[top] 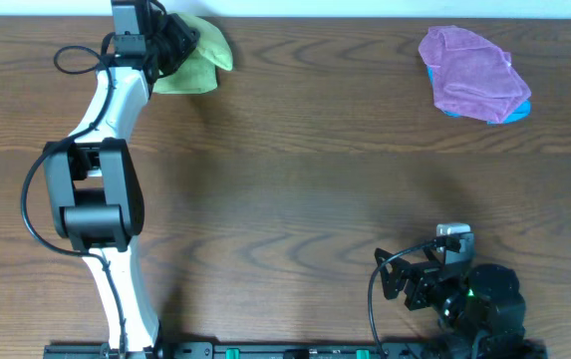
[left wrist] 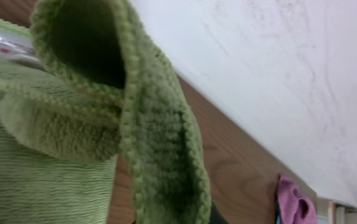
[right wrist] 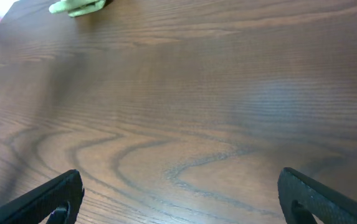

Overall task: Fold the cloth
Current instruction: 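Carry the folded cloth with the left gripper to the far-left edge, then lower the cloth onto the small green cloth and open the left gripper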

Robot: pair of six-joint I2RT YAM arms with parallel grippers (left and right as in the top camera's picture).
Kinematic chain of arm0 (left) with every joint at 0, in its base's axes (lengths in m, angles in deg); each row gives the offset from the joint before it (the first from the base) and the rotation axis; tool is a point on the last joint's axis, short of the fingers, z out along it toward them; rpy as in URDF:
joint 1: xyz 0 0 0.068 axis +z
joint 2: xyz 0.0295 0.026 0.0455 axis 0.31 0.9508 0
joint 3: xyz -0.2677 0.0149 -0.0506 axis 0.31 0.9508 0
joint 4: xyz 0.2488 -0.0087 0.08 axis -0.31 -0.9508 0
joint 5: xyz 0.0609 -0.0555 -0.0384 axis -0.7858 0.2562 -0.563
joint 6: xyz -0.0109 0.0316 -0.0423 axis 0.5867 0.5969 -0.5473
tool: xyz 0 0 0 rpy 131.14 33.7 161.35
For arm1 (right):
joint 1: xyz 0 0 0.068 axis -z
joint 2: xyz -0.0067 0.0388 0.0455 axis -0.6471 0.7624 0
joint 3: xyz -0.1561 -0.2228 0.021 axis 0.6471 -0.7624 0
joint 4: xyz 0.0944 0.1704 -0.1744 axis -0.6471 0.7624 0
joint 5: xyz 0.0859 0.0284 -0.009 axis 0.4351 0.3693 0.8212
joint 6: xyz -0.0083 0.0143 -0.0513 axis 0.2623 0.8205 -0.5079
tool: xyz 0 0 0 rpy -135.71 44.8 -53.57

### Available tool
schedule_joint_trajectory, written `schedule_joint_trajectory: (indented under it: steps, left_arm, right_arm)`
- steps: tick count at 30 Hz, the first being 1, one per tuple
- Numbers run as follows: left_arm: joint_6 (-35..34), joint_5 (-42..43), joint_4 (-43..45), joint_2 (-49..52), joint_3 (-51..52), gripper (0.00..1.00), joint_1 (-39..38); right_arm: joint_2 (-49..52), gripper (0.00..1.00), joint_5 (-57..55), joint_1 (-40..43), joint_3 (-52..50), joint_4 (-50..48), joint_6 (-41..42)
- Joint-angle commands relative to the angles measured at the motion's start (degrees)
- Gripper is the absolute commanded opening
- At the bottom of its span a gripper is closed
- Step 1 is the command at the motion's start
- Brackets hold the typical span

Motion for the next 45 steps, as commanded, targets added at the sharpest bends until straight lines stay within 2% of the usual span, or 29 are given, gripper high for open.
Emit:
schedule_joint_trajectory:
  steps: [1, 16, 25, 30, 35, 41, 45]
  left_arm:
    - [3.2, 1.0, -1.2, 1.7, -2.0, 0.06, 1.0]
    - [17.4, -0.7, -13.4, 1.8, -2.0, 0.06, 4.1]
    - [19.2, -0.8, -14.7, 1.8, -3.1, 0.06, 4.8]
    - [19.9, -0.9, -16.5, 1.8, -8.8, 0.06, 4.7]
    - [23.2, -2.6, -20.2, 1.8, -13.8, 0.06, 4.6]
    - [30.1, -7.0, -27.0, 2.3, -13.8, 0.06, 4.4]
    - [31.0, -7.7, -28.7, 3.1, -13.8, 0.06, 4.3]
  right_arm:
    - [-0.3, 0.99, -0.6, 0.7, -0.2, 0.0, 0.8]
    - [-0.3, 0.99, -0.6, 0.7, -0.2, 0.0, 0.8]
    - [-0.3, 0.99, -0.6, 0.7, -0.2, 0.0, 0.8]
    - [-0.3, 0.99, -0.6, 0.7, -0.2, 0.0, 0.8]
    - [-0.3, 0.99, -0.6, 0.7, -0.2, 0.0, 0.8]
    - [-0.3, 0.99, -0.6, 0.7, -0.2, 0.0, 0.8]
    - [-0.3, 0.99, -0.6, 0.7, -0.2, 0.0, 0.8]
